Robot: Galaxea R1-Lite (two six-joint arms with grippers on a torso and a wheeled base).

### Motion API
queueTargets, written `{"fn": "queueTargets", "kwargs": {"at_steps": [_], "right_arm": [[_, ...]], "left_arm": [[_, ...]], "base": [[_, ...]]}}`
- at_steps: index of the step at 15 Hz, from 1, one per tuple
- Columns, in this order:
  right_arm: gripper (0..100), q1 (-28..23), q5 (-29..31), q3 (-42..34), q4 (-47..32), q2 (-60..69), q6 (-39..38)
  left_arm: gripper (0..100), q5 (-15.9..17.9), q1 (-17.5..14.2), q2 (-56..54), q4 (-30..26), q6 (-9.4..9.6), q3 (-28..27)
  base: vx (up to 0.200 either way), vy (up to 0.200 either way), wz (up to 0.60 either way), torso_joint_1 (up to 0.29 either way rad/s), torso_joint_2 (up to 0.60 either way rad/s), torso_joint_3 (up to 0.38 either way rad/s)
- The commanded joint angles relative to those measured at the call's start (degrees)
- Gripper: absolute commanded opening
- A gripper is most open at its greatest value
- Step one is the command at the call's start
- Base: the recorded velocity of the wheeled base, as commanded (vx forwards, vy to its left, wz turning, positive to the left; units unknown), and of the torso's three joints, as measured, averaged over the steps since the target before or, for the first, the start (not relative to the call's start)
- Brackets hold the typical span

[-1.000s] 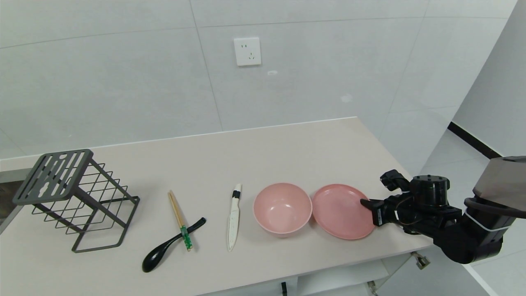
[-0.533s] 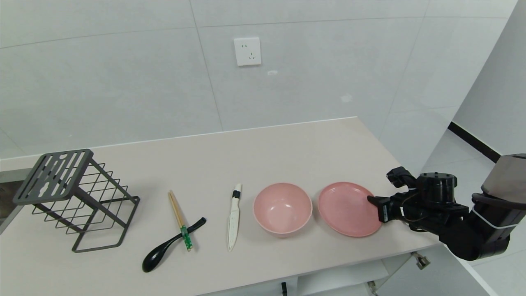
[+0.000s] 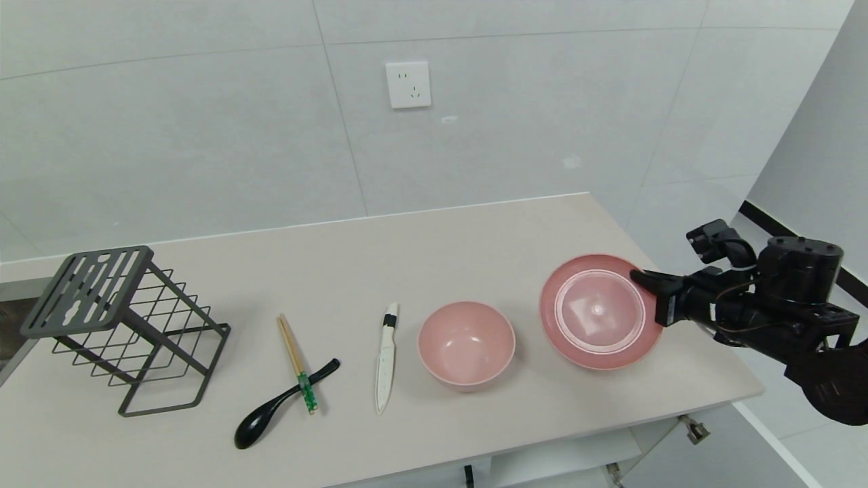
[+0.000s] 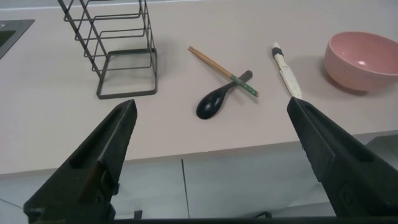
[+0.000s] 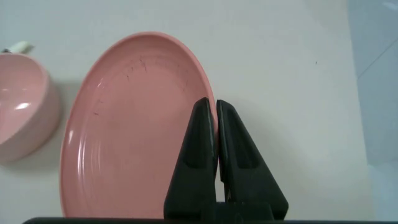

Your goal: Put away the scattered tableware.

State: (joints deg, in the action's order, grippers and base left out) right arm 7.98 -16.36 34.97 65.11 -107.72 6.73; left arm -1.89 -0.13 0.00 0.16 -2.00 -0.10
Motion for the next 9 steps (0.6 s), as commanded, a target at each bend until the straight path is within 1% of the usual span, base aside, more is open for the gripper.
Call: {"fn": "queueTargets", "kwargs": {"at_steps": [1,3,4,6,7,8,9], "right_arm": [[0,0.54,-0.43,-5.44,1.07,9.01,-0.05],[0,0.54,-0.43,-8.70,1.69,14.73,-0.31],[0,0.45,-0.43,-9.49,1.69,17.45,-0.40],[0,0.45,-0.43,-11.33,1.95,21.67,-0.58],[0,0.45,-0.43,-12.12,1.95,23.25,-0.66],[0,0.45,-0.43,-13.35,1.95,24.92,-0.66],[0,0.36,-0.43,-14.67,1.95,26.59,-0.84]], "left_arm": [[100,-0.04,-0.04,0.00,0.02,-0.02,0.01],[100,0.66,-0.04,0.00,0.90,-0.02,0.10],[100,0.75,-0.04,0.00,4.85,-0.11,0.10],[100,0.83,-0.04,0.00,10.74,-0.20,0.10],[100,1.36,-0.04,0.00,10.83,-0.29,0.10],[100,4.09,-0.04,0.00,10.92,0.07,0.10],[100,8.22,0.05,0.44,10.56,0.51,-0.61]], "base": [[0.000,0.000,0.00,0.000,0.00,0.000],[0.000,0.000,0.00,0.000,0.00,0.000],[0.000,0.000,0.00,0.000,0.00,0.000],[0.000,0.000,0.00,0.000,0.00,0.000],[0.000,0.000,0.00,0.000,0.00,0.000],[0.000,0.000,0.00,0.000,0.00,0.000],[0.000,0.000,0.00,0.000,0.00,0.000]]}}
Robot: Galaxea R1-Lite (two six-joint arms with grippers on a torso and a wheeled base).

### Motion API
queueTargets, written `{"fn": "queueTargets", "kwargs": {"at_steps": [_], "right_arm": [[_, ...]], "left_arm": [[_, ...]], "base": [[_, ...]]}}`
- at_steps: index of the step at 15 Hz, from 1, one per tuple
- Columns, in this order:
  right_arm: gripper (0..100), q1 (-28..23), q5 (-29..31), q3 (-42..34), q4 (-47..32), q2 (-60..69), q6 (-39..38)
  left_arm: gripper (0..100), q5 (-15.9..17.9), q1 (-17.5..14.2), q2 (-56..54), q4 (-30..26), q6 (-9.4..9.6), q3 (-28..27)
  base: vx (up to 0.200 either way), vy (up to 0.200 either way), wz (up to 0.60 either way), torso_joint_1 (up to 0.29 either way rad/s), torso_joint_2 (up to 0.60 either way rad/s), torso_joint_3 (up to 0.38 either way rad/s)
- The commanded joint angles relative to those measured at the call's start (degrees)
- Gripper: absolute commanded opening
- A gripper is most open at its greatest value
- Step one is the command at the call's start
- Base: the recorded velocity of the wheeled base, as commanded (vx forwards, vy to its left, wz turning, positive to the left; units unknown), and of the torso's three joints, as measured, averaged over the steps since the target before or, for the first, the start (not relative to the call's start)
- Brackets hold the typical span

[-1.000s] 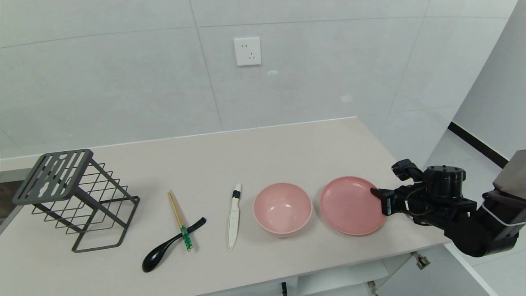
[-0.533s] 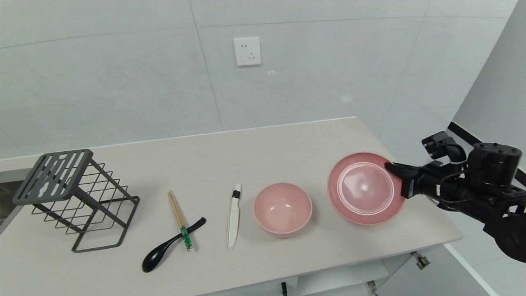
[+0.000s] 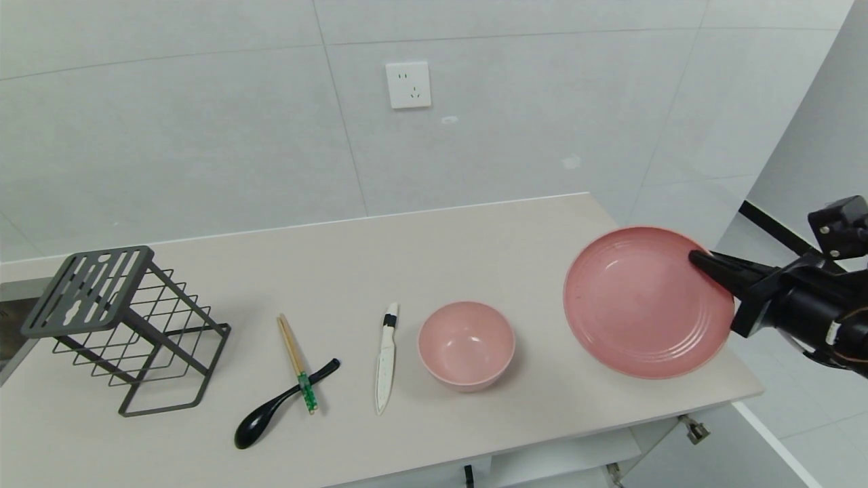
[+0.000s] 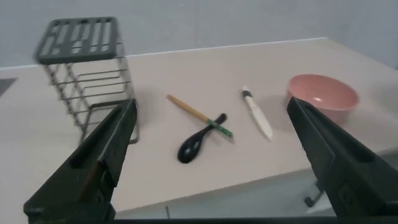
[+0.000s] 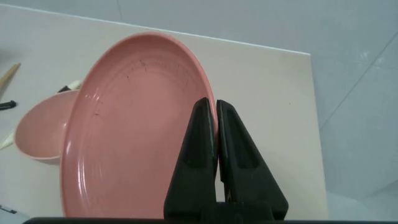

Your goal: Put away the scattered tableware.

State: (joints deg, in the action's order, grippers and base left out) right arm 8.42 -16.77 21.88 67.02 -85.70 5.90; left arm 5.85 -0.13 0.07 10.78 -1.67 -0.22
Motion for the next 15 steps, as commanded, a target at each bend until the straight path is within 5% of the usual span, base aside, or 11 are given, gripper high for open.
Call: {"fn": "queueTargets", "kwargs": {"at_steps": [1,8,11,13,15], "right_arm": [[0,-0.07,-0.01,-3.25,0.12,5.81,-0.45],[0,-2.18,-0.10,-14.24,2.76,16.00,-4.05],[0,-4.47,-0.10,-15.82,2.85,15.48,-4.14],[0,-5.08,-0.19,-15.73,2.85,15.91,-4.14],[0,-5.00,-0.19,-15.82,3.11,15.74,-4.14]], "left_arm": [[100,2.94,0.05,1.77,-0.14,0.26,-1.71],[100,16.91,1.54,22.69,0.74,0.18,-11.03],[100,21.39,4.44,33.15,9.88,0.26,-11.03],[100,21.83,7.87,44.22,22.27,0.18,-10.68],[100,21.83,10.15,50.99,27.02,0.00,-10.68]], "base": [[0.000,0.000,0.00,0.000,0.00,0.000],[0.000,0.000,0.00,0.000,0.00,0.000],[0.000,0.000,0.00,0.000,0.00,0.000],[0.000,0.000,0.00,0.000,0.00,0.000],[0.000,0.000,0.00,0.000,0.00,0.000]]}}
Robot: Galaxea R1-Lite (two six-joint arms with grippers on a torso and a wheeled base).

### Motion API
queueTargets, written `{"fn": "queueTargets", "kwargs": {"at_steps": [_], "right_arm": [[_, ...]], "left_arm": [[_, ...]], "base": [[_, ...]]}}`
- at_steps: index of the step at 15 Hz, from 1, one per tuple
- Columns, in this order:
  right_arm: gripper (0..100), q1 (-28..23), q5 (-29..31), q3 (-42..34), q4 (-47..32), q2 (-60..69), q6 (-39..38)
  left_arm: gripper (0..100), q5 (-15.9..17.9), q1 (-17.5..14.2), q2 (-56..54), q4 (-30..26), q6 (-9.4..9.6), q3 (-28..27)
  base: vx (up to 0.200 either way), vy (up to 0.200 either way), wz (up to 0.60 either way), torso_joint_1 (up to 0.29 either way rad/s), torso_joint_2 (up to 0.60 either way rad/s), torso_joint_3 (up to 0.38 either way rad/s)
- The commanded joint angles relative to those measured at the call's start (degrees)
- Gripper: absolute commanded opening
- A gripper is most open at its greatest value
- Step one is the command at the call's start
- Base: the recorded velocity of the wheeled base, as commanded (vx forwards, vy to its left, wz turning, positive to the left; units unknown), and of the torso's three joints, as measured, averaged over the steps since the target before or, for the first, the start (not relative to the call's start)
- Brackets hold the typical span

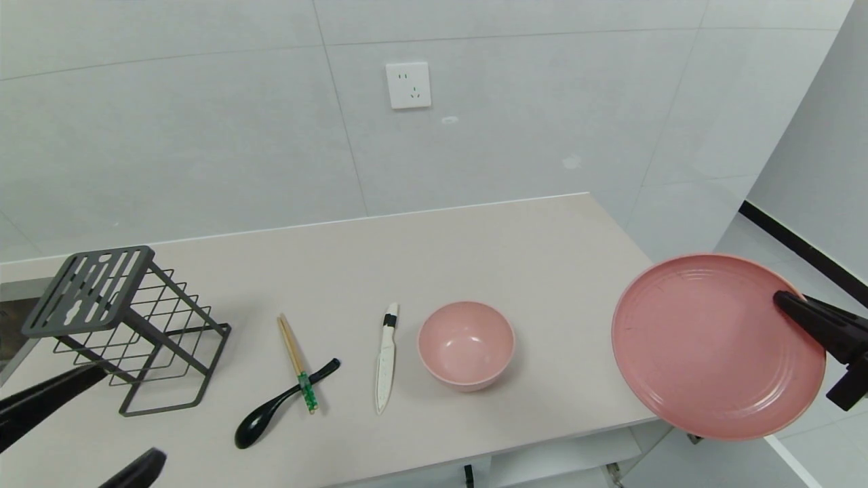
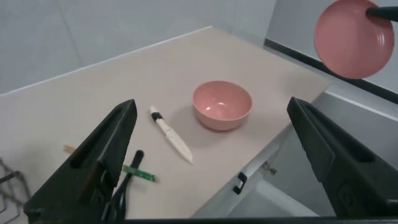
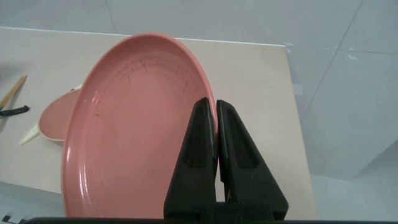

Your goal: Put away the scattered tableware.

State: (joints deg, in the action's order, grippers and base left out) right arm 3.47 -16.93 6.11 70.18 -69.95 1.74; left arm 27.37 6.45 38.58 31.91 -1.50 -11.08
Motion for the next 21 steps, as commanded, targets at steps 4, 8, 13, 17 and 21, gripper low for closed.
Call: {"fn": "queueTargets", "kwargs": {"at_steps": [4,8,13,17,21], "right_arm": [[0,-0.05,-0.12,0.04,0.13,0.25,0.01],[0,-0.05,-0.12,-0.22,0.13,0.25,0.01],[0,0.04,-0.12,-0.22,0.13,0.69,0.01],[0,0.22,-0.12,-0.39,0.13,0.69,0.10],[0,0.30,-0.21,-0.57,0.13,0.52,0.10]], "left_arm": [[100,0.32,3.66,17.49,5.26,-0.26,0.45],[100,0.32,4.36,25.23,5.79,0.01,-1.05],[100,-0.39,10.95,37.00,6.58,0.09,-8.78],[100,-2.14,14.38,45.26,6.67,2.64,-12.65],[100,-5.75,15.88,51.15,6.67,4.93,-16.34]], "base": [[0.000,0.000,0.00,0.000,0.00,0.000],[0.000,0.000,0.00,0.000,0.00,0.000],[0.000,0.000,0.00,0.000,0.00,0.000],[0.000,0.000,0.00,0.000,0.00,0.000],[0.000,0.000,0.00,0.000,0.00,0.000]]}}
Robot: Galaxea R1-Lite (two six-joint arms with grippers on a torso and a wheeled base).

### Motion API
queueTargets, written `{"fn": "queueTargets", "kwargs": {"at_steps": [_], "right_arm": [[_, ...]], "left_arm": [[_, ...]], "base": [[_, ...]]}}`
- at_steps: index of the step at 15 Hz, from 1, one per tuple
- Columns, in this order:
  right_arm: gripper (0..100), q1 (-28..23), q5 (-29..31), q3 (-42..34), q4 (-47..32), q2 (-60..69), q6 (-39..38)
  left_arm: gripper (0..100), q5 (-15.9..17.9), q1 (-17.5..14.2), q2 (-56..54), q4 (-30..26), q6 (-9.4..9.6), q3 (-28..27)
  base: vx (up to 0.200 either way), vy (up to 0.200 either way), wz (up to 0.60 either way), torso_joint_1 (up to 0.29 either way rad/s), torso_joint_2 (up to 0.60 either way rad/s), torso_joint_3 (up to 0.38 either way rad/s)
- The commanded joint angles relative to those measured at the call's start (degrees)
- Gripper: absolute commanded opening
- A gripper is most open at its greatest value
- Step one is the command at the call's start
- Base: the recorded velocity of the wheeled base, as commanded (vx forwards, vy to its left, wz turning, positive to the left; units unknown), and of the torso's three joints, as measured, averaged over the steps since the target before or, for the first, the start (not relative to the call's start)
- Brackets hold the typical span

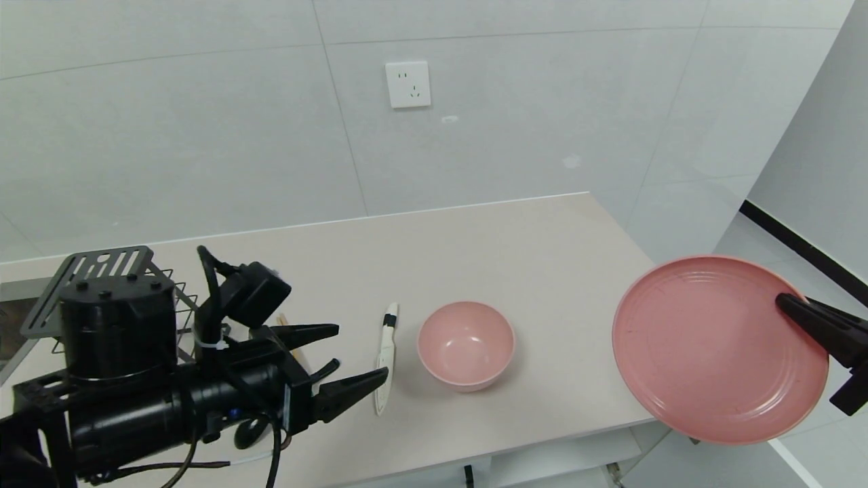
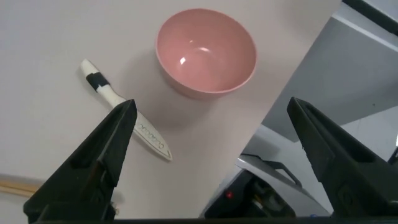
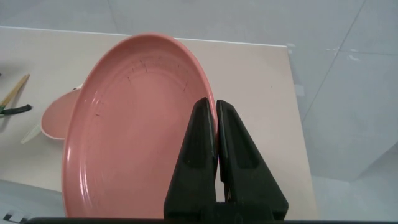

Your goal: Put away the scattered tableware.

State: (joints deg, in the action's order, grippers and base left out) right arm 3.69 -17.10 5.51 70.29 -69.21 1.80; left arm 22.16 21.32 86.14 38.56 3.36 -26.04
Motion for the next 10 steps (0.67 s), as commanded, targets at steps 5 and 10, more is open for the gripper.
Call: {"fn": "queueTargets", "kwargs": {"at_steps": [5,10], "right_arm": [[0,0.09,-0.04,-0.06,0.02,0.04,0.13],[0,0.09,-0.04,-0.50,0.02,-0.14,0.13]], "left_arm": [[100,-3.71,1.79,19.42,2.05,-0.11,-10.44],[100,-7.75,3.64,26.89,6.62,-0.99,-15.80]], "base": [[0.000,0.000,0.00,0.000,0.00,0.000],[0.000,0.000,0.00,0.000,0.00,0.000]]}}
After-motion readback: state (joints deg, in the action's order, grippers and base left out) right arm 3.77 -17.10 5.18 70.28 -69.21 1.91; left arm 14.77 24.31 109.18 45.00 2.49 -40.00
